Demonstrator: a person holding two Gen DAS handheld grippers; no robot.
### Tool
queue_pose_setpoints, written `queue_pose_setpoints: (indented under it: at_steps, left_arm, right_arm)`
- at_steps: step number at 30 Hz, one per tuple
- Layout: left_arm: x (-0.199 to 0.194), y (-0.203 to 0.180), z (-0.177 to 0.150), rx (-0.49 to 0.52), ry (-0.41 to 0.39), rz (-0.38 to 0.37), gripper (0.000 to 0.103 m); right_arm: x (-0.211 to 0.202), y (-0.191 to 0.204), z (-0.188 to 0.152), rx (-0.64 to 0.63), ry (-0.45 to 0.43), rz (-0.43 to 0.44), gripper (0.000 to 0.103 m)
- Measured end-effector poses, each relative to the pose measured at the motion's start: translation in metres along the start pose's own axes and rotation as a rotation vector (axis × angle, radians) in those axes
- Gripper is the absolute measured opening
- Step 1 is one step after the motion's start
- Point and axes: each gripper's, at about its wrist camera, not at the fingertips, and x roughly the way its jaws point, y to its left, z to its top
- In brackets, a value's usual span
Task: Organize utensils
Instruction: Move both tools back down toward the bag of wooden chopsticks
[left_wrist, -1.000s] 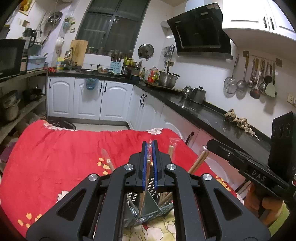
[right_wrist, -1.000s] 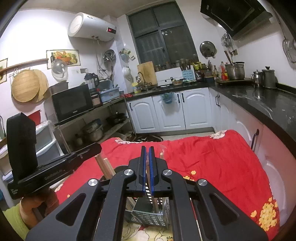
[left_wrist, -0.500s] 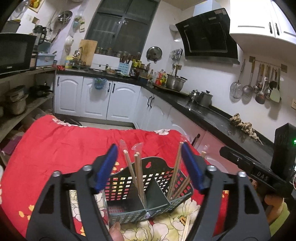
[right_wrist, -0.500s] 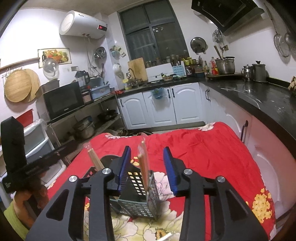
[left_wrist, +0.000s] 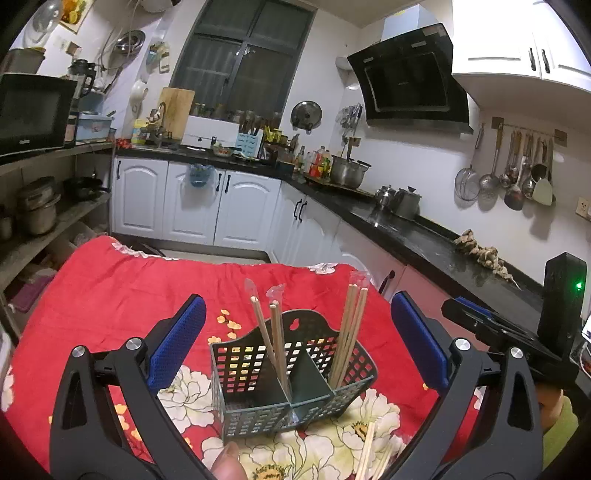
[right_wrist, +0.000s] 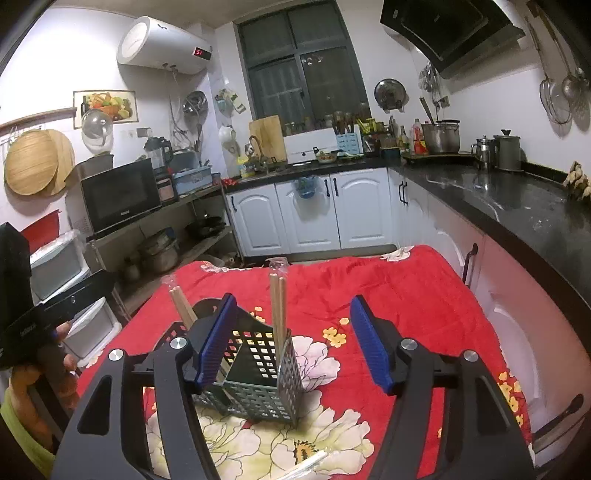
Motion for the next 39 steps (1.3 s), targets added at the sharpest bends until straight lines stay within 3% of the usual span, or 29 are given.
queue_pose_setpoints:
  at_steps: [17, 39]
  left_arm:
    - [-0.045, -0.019, -0.016, 0.048, -0.020, -0.021, 0.093]
    - [-0.046, -0.013, -0.067, 0.062, 0.098, 0.007, 0.093]
  right_arm:
    - [-0.035, 0.003, -0.016, -0.031, -0.006, -0.011, 0.073]
    - [-0.048, 0.013, -0.059, -0.077, 0.077, -0.020, 0.074]
